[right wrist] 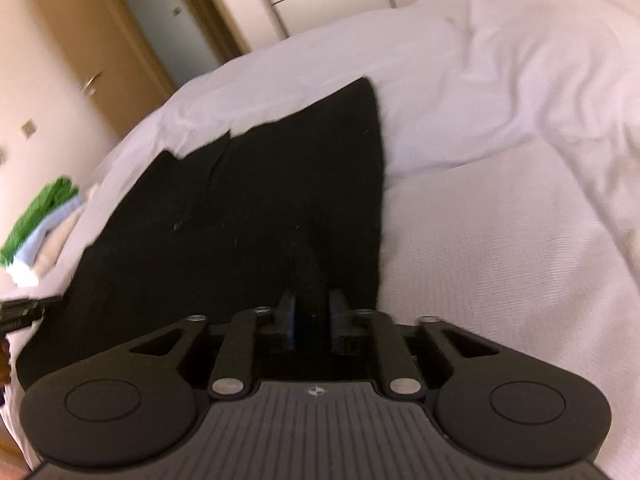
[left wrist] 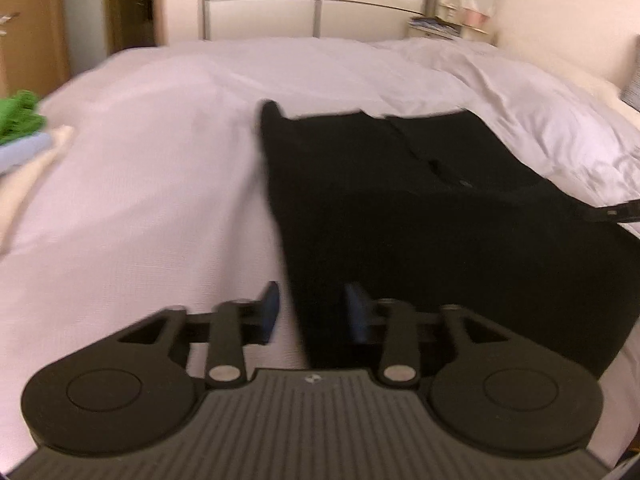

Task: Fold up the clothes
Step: 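Grasp the folded skirt edge with both grippers and lift it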

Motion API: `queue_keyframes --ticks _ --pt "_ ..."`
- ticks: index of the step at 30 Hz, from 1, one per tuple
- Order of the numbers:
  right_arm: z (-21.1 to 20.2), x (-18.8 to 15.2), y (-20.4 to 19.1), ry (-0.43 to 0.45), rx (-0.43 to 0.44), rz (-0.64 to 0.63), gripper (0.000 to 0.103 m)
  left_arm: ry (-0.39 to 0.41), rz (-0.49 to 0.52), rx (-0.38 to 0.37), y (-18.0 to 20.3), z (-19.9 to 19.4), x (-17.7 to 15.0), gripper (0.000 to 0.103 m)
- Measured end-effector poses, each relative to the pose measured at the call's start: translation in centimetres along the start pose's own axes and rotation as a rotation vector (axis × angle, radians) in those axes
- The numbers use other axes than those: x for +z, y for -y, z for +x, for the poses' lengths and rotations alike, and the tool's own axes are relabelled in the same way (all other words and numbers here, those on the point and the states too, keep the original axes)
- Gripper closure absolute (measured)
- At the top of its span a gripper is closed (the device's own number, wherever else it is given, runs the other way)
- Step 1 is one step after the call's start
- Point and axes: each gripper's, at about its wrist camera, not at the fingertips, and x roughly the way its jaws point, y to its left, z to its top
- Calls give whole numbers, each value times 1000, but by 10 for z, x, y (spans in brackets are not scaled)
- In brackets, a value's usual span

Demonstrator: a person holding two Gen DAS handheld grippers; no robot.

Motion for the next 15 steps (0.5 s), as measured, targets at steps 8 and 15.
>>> queue_keyframes --ticks 8,15 --pt "-103 -54 -43 198 -73 -281 54 32 -21 5 7 -101 -52 72" --pt "-108 -156 -119 128 -262 -974 49 56 475 124 89 -108 -95 70"
